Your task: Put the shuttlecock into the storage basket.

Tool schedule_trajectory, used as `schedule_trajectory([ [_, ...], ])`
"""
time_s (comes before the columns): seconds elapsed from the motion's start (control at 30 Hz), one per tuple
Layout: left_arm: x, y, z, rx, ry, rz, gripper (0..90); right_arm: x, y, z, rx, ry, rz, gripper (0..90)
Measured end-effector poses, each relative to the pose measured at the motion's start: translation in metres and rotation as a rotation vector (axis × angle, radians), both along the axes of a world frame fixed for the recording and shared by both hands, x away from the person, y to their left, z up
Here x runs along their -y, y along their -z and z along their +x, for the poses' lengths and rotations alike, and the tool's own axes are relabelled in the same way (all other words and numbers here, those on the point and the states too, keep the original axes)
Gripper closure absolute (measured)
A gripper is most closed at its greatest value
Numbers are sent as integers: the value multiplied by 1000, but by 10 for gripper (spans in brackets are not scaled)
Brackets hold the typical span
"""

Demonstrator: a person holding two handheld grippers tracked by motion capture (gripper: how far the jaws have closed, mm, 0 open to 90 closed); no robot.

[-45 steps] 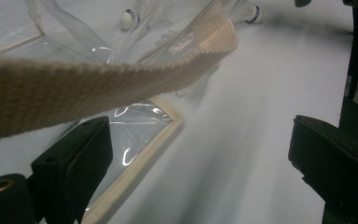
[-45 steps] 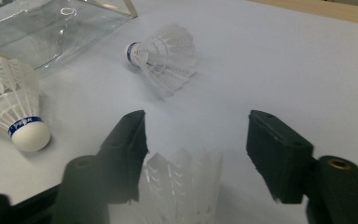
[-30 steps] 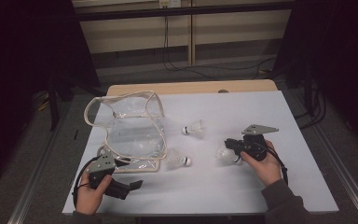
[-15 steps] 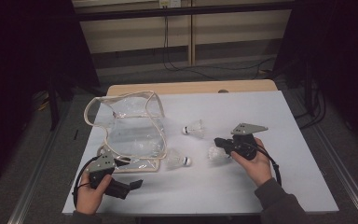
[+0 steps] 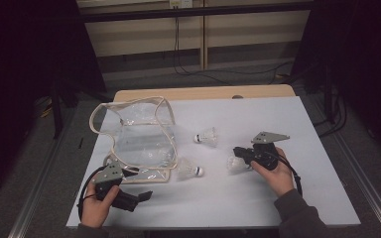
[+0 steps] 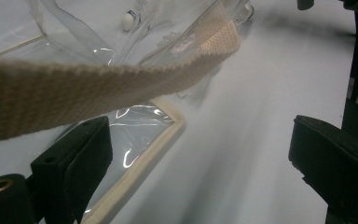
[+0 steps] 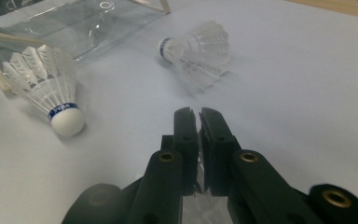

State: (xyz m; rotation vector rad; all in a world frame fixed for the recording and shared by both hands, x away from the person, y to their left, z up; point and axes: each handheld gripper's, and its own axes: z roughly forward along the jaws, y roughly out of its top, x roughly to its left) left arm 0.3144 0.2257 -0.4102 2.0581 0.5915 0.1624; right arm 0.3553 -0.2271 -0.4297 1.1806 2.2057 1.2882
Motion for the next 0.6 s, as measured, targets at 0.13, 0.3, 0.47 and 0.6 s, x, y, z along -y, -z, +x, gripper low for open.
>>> schedule_trajectory([
  [0.13,0,0,0,-1,-1,-5,59,8,-3,-2,11,23,16,852],
  [0.3,0,0,0,1,-3,-5,59,18,-6,-4,26,42,13,840],
  [0.47,0,0,0,0,-3,-5,59,29,-9,-8,41,64,8,823],
  [0.6,1,0,0,-1,-5,-7,59,37,-11,-12,52,75,-4,814],
])
